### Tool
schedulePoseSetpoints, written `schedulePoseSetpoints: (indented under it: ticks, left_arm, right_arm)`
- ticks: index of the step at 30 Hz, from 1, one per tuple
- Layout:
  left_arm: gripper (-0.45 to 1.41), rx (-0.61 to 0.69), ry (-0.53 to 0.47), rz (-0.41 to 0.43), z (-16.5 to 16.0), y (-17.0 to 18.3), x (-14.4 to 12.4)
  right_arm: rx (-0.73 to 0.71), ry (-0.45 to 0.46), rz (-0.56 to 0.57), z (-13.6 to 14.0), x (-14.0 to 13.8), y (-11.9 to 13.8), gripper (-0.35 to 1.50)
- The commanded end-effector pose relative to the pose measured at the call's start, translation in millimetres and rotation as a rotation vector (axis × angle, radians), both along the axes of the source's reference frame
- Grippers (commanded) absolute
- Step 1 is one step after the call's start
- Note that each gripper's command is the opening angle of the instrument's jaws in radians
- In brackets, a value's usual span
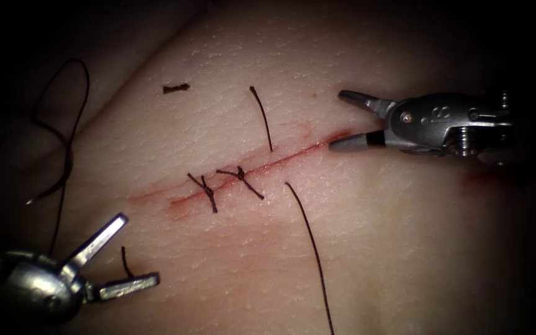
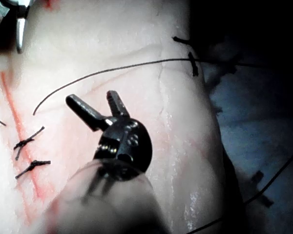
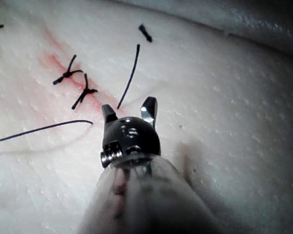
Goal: Wound Closure
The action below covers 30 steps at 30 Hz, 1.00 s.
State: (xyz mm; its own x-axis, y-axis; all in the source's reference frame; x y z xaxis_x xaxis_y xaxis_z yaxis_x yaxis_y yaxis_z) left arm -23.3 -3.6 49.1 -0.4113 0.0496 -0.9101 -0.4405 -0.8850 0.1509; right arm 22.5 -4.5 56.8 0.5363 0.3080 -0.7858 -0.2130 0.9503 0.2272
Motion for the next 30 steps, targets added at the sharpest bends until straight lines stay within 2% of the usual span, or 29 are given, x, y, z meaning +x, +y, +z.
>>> schedulePoseSetpoints:
  ticks: [1, 10, 20, 25, 27, 30]
  left_arm:
    - [0.46, -0.004, 0.006, 0.02, 0.7, -0.6, -1.3]
    - [0.19, -0.111, 0.116, 0.128, 4.9, 0.1, -6.3]
    - [0.17, -0.259, 0.223, 0.244, 9.8, -1.0, -11.5]
    - [0.41, -0.257, 0.203, 0.314, 11.2, -1.9, -13.1]
    - [0.41, -0.249, 0.215, 0.334, 11.5, -2.0, -13.1]
    - [0.68, -0.245, 0.261, 0.364, 11.7, -1.8, -13.0]
  right_arm:
    - [0.003, 0.004, -0.004, 0.1, 0.3, -0.9, 0.96]
    - [0.001, 0.032, -0.011, -1.5, -2.7, -1.5, 0.98]
    - [-0.007, 0.034, -0.013, -1.5, -3.6, -2.2, 1.08]
    - [-0.007, 0.035, -0.013, -1.6, -3.6, -2.4, 1.1]
    - [-0.007, 0.035, -0.013, -1.7, -3.6, -2.5, 1.11]
    - [-0.007, 0.035, -0.014, -1.8, -3.6, -2.5, 1.13]
